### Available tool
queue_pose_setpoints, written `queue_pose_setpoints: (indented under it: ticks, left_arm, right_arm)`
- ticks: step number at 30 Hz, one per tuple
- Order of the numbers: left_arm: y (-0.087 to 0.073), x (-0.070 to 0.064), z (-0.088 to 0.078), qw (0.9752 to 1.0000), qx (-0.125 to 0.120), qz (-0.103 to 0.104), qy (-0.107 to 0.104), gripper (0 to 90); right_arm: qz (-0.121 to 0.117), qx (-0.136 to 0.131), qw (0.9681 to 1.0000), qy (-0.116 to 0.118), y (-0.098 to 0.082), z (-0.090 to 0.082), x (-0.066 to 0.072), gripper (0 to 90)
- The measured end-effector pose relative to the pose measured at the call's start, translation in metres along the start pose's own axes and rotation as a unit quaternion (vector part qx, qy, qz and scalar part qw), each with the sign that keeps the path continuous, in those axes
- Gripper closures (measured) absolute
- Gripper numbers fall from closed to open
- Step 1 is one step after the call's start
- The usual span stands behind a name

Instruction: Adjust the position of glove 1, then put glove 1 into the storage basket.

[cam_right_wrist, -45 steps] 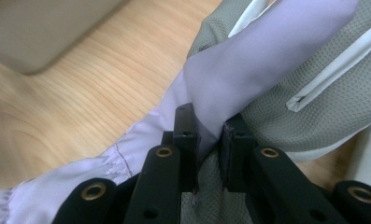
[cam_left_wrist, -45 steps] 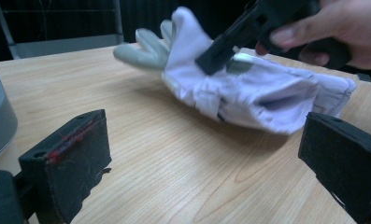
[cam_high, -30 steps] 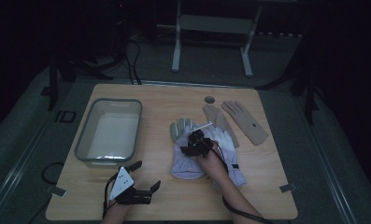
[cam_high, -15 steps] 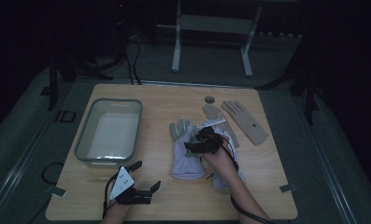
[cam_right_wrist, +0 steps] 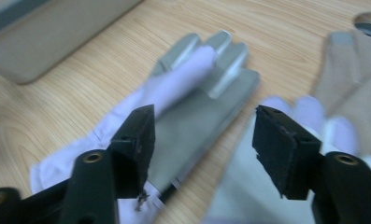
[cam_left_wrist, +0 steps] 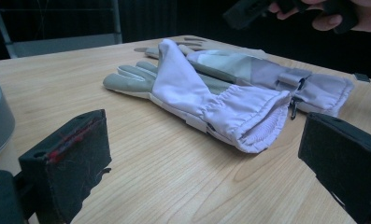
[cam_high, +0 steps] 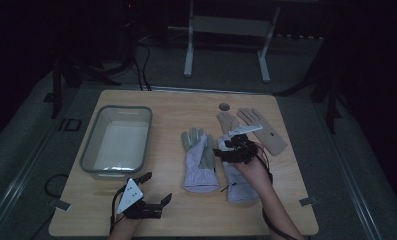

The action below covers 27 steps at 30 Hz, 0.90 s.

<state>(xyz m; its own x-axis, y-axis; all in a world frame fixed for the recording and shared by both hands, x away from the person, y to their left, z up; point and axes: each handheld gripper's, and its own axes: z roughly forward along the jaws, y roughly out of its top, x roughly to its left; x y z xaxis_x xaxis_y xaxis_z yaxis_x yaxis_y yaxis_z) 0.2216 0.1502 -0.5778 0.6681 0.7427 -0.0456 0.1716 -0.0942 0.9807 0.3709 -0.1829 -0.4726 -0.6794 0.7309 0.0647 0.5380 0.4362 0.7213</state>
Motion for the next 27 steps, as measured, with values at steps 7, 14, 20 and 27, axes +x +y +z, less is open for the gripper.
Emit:
queue_pose_setpoints:
  ticks: [7,14,20,27]
  left_arm:
    - [0.000,0.000,0.000,1.0000,0.000,0.000,0.001,2.5]
    - [0.000,0.001,0.000,1.0000,0.001,-0.003,0.001,2.5]
    - [0.000,0.001,0.000,1.0000,0.000,-0.004,0.002,2.5]
    - [0.000,0.001,0.000,1.0000,0.000,-0.005,0.003,2.5]
  right_arm:
    - [-0.004,0.017,0.9997,-0.014,-0.024,-0.022,-0.015,37.0]
    - [-0.005,0.028,0.9994,-0.020,-0.051,-0.041,-0.026,36.9]
    - [0.012,0.043,0.9989,-0.018,-0.078,-0.033,-0.033,35.9]
    - [0.020,0.045,0.9985,-0.024,-0.083,-0.010,-0.031,37.8]
